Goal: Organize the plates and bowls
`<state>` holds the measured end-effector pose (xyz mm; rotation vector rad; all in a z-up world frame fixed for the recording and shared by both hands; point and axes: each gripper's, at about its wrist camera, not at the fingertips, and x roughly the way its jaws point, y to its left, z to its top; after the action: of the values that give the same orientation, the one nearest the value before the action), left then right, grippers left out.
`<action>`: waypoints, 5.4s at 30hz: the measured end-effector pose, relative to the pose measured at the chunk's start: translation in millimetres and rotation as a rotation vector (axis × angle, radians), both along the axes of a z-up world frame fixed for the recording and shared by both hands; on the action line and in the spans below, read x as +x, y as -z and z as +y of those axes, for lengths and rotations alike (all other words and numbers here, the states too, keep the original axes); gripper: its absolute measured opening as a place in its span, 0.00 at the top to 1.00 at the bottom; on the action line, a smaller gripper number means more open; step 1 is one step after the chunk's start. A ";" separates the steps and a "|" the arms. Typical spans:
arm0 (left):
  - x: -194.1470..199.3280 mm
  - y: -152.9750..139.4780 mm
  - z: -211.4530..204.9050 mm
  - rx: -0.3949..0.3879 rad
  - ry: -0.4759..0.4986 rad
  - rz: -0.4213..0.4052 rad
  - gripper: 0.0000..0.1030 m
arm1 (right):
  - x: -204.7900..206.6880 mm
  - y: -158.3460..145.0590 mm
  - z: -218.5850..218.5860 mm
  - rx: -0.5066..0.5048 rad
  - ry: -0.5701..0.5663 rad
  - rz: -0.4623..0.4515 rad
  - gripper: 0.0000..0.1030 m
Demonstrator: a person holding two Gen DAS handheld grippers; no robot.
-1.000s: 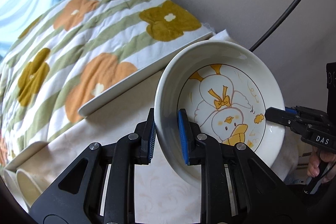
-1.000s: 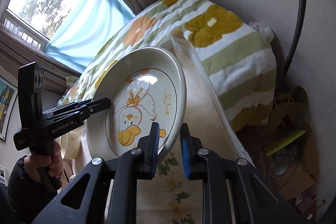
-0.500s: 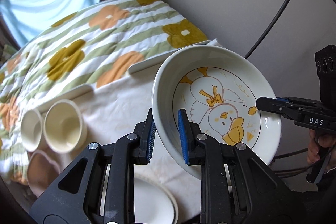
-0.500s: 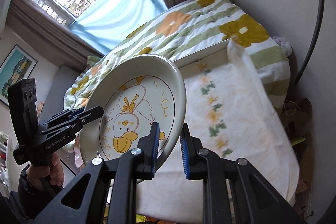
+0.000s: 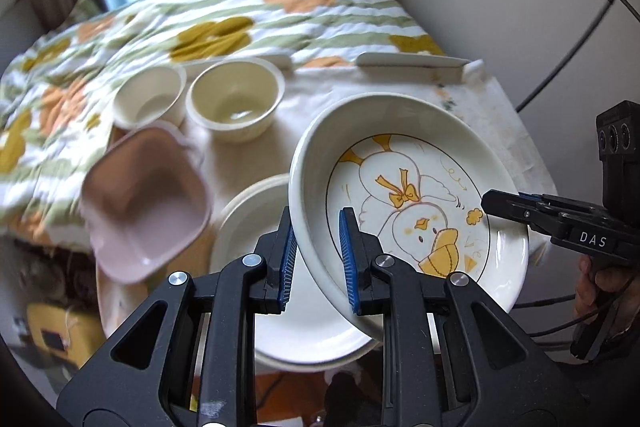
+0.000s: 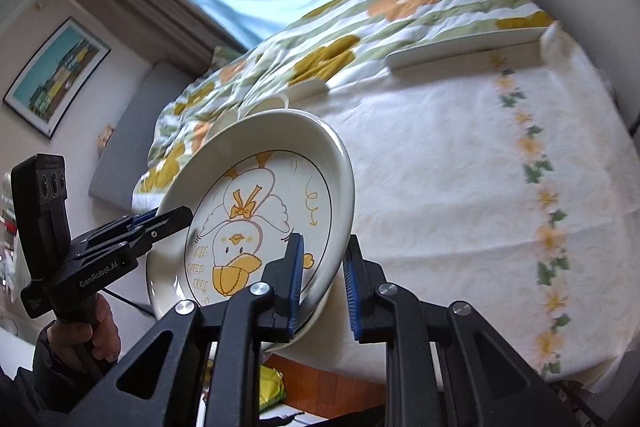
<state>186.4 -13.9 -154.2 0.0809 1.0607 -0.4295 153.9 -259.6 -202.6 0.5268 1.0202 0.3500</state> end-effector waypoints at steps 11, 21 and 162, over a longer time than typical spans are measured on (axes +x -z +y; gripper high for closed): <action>-16.2 61.7 52.8 -0.042 -0.157 0.083 0.83 | 21.7 33.8 53.8 -0.140 -0.164 0.013 0.83; -12.9 100.3 42.8 -0.033 -0.196 0.118 0.83 | 27.5 45.7 61.0 -0.259 -0.235 -0.017 0.83; 52.0 12.1 115.1 0.066 -0.448 -0.033 0.87 | 126.1 -1.8 169.7 -0.185 -0.438 -0.109 0.85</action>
<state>238.5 101.2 -166.3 -0.0910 1.0248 0.0116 280.0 -89.9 -200.8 0.1106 1.0456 0.6576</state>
